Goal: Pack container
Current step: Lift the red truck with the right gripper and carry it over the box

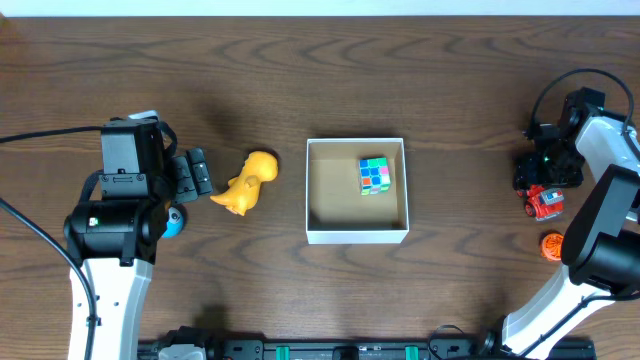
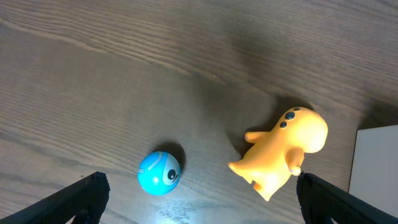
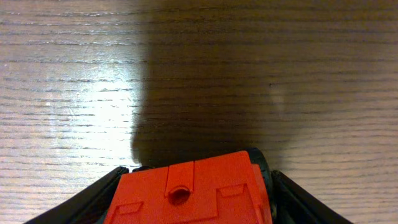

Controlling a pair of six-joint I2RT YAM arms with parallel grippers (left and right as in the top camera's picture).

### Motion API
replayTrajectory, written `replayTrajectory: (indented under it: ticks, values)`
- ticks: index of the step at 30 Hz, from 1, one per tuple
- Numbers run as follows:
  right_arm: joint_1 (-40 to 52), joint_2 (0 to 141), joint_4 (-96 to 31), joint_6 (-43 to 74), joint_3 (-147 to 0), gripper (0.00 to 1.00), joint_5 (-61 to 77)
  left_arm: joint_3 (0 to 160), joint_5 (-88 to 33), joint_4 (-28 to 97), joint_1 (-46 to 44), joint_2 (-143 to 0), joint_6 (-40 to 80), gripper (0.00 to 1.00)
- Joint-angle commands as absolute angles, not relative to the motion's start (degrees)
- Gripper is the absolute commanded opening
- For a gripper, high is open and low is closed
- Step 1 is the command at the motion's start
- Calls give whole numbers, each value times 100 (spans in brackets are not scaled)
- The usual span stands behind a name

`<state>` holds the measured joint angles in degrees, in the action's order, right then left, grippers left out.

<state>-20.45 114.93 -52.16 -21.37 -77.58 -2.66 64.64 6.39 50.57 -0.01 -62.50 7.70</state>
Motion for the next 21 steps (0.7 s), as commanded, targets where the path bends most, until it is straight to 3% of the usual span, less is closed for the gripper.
replayTrajectory:
  ticks: [1,10,15,17,21]
  values:
    - [-2058,11552,-5181,-2012,-7745,62,-102,6587,663,5050,32,-6248,825,98]
    - [-2049,11550,-5133,-1968,-7747,48,5,6587,663,5050,32,-6250,825,98]
    - [-2051,11550,-5092,-1883,-7747,47,5,6587,663,5050,32,-6248,825,98]
    - [-2049,11550,-5092,-1881,-7747,40,5,6587,663,5050,32,-6248,825,98]
    - [-2049,11544,-5096,-1800,-7782,15,5,6587,663,5050,32,-6248,825,98]
